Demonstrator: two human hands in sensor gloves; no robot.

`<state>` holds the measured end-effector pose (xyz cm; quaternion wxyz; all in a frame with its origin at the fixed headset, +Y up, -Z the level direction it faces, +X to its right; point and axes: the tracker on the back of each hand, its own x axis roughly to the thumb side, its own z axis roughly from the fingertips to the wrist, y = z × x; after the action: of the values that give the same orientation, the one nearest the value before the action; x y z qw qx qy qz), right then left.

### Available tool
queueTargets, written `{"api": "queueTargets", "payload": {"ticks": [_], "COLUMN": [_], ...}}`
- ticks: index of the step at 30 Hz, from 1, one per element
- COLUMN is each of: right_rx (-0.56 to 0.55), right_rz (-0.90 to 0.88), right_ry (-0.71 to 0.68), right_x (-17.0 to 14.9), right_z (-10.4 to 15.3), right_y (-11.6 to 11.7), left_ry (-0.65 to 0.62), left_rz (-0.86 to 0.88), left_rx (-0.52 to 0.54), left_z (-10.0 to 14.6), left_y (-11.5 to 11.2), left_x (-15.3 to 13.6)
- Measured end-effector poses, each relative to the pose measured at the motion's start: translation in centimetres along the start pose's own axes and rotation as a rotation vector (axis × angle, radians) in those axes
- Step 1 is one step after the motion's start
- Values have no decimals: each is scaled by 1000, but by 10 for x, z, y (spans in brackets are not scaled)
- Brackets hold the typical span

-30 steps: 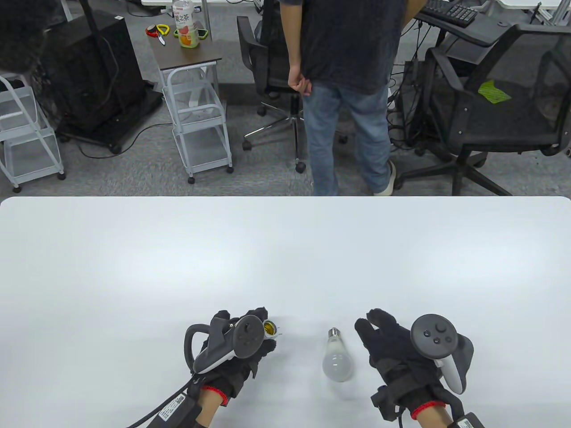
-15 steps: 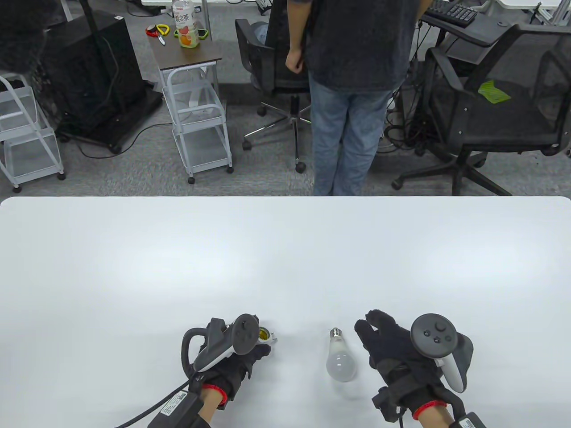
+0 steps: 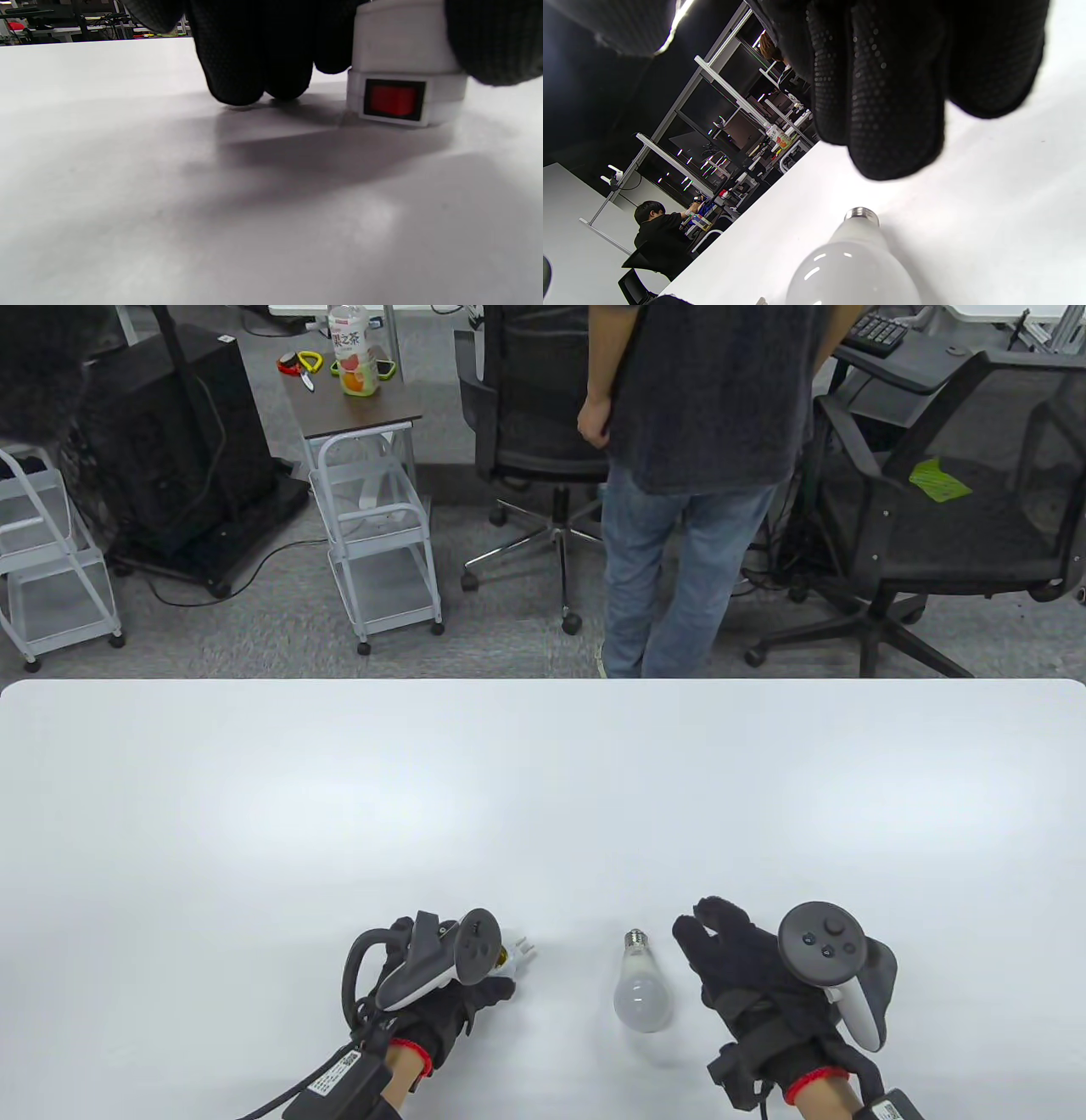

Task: Unscrew light bulb from socket

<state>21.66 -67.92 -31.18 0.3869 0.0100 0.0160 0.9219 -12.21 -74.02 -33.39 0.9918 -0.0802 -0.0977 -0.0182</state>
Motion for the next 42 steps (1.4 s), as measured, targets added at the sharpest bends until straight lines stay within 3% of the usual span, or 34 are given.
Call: {"api": "queueTargets", "payload": {"ticks": [15,19,22,25,29,33,42], "right_rx": [22,40,9,-2,2,-43,-153], "right_rz": [35,65,201,276,353,443,444], "right_ry": [21,22,4,-7,-10,-29,-80], "right_x": [-2,-2,-1,0,2,2,17], "right_z": [-1,-4,-5,-6,-8,-11,0], "right_y": [2,4,-1,-7,-22,-38,-69], "left_ry": [-2,0,-26,-49,-78,-81,-2], "left_rz": [-94,-64,-20,13,-9,-29,-13], "left_rx": [-41,-170,-216,-112,145,327,507], "left_z": [2,1,6,11,21,31,55], "left_y": [2,6,16,29,52,70,103], "left_x": [13,11,1,-10,-23,-34,-60]}}
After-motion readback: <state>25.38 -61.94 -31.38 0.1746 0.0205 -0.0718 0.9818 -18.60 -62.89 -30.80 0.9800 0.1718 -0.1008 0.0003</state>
